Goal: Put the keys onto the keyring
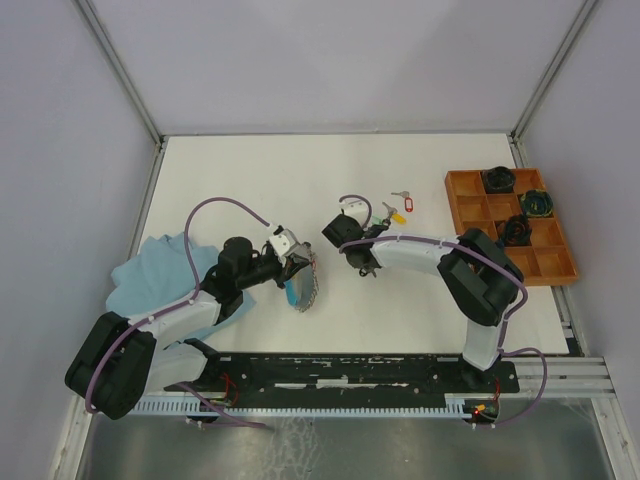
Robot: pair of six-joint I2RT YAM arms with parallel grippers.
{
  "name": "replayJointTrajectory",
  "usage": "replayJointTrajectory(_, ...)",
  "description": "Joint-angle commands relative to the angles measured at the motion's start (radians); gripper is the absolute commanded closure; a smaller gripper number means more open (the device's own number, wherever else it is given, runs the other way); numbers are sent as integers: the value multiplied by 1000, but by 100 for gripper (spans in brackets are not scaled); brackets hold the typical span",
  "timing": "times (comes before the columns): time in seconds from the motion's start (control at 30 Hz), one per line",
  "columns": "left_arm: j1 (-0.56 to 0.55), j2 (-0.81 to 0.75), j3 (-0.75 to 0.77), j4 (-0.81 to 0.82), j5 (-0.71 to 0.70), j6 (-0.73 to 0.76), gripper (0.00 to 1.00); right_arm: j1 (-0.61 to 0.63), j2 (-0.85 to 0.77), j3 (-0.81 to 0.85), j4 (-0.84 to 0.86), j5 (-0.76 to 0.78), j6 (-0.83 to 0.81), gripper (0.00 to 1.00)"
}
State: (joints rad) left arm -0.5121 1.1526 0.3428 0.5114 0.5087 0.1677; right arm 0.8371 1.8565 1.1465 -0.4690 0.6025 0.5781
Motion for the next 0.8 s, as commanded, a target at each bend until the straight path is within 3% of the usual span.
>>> replayJointTrajectory(0.0,0,-21,25,87,30,-16,97,3,-51,-5,-1,17,0,91)
replayJointTrajectory(0.4,-1,-21,25,84,31,-17,97,3,-42,-19,2,8,5,87)
replayJointTrajectory(0.77,-1,-19,27,82,33,-16,97,4,-44,-32,13,-8,2,92)
